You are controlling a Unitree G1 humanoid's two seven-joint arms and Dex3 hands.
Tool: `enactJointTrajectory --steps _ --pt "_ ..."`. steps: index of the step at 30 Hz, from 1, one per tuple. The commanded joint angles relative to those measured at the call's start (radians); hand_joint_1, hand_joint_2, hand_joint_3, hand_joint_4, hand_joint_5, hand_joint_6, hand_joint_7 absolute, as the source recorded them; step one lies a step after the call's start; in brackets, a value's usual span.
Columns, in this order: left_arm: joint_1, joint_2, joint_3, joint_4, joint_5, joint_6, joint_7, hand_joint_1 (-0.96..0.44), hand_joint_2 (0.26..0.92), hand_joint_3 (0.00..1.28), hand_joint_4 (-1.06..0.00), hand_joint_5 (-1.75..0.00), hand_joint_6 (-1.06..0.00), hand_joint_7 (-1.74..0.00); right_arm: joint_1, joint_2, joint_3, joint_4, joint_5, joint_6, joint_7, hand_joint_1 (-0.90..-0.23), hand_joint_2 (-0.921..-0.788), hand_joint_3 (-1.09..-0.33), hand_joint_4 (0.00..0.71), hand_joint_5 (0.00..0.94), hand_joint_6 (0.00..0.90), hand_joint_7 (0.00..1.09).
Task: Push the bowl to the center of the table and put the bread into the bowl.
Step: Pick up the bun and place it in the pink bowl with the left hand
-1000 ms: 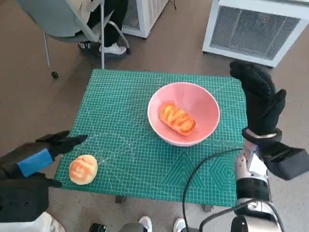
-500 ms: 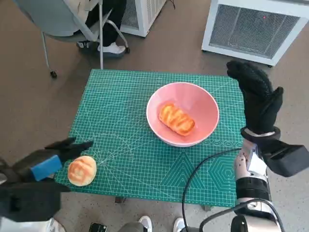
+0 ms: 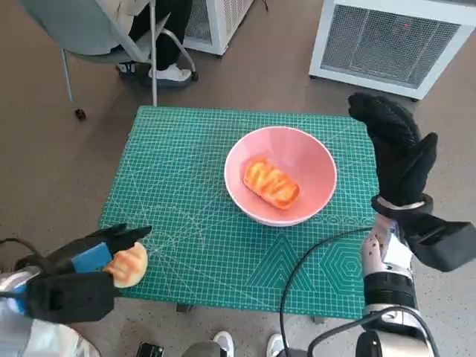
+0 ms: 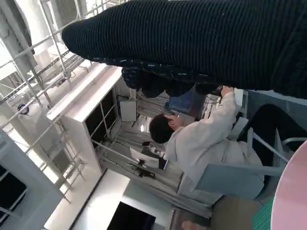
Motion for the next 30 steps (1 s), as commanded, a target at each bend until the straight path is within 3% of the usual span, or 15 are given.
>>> enactJointTrajectory --steps 1,8,10,14,15,16,18,19,22,30 --pt "-0.022 -0.030 -0.041 0.076 0.037 -0.048 0.053 -0.12 0.760 0.01 -0.04 -0.01 -0.16 -0.01 0.010 -0.006 -0.002 0.006 0.002 0.013 0.009 -0.631 -0.921 -0.739 0.381 0.002 0.333 0.03" --pt "-0.048 -0.058 -0.074 0.146 0.090 -0.073 0.125 -0.06 0.812 0.02 -0.23 -0.02 -0.30 -0.02 0.007 -0.008 -0.001 0.012 -0.001 0.011 0.009 -0.632 -0.921 -0.739 0.382 0.002 0.334 0.03" --pt "-0.052 -0.062 -0.074 0.150 0.101 -0.083 0.147 -0.03 0.840 0.03 -0.35 -0.02 -0.42 -0.03 0.007 -0.008 0.000 0.012 -0.002 0.010 0.009 -0.631 -0.921 -0.739 0.382 0.002 0.334 0.03" --pt "-0.050 -0.072 -0.058 0.153 0.113 -0.139 0.217 0.07 0.899 0.04 -0.71 -0.07 -0.72 -0.08 0.005 -0.008 0.001 0.013 -0.004 0.011 0.006 -0.630 -0.921 -0.739 0.383 0.002 0.334 0.03" --pt "-0.049 -0.074 -0.054 0.158 0.115 -0.159 0.236 0.06 0.903 0.04 -0.70 -0.29 -0.70 -0.29 0.004 -0.008 0.001 0.014 -0.004 0.012 0.006 -0.629 -0.921 -0.739 0.383 0.002 0.335 0.03" --pt "-0.051 -0.076 -0.049 0.169 0.116 -0.194 0.265 0.03 0.912 0.09 -0.66 -0.75 -0.63 -0.75 0.003 -0.009 0.001 0.015 -0.005 0.012 0.005 -0.629 -0.921 -0.739 0.383 0.002 0.335 0.03" --pt "-0.059 -0.078 -0.039 0.193 0.113 -0.264 0.313 0.02 0.916 0.09 -0.64 -1.01 -0.64 -0.92 0.001 -0.010 0.001 0.017 -0.006 0.013 0.006 -0.626 -0.921 -0.738 0.383 0.001 0.335 0.03" --pt "-0.063 -0.078 -0.034 0.205 0.110 -0.297 0.333 0.01 0.918 0.08 -0.63 -1.13 -0.68 -0.93 0.000 -0.010 0.002 0.018 -0.006 0.013 0.006 -0.625 -0.921 -0.738 0.383 0.001 0.335 0.03" --pt "-0.089 -0.078 -0.022 0.242 0.100 -0.383 0.374 0.01 0.917 0.06 -0.62 -1.28 -0.75 -0.91 -0.003 -0.010 0.002 0.021 -0.007 0.013 0.006 -0.623 -0.921 -0.738 0.383 0.001 0.335 0.03" --pt "-0.197 -0.077 -0.005 0.308 0.084 -0.474 0.406 0.00 0.919 0.05 -0.62 -1.33 -0.75 -0.94 -0.008 -0.009 0.003 0.026 -0.010 0.011 0.005 -0.623 -0.921 -0.738 0.384 0.001 0.336 0.03"
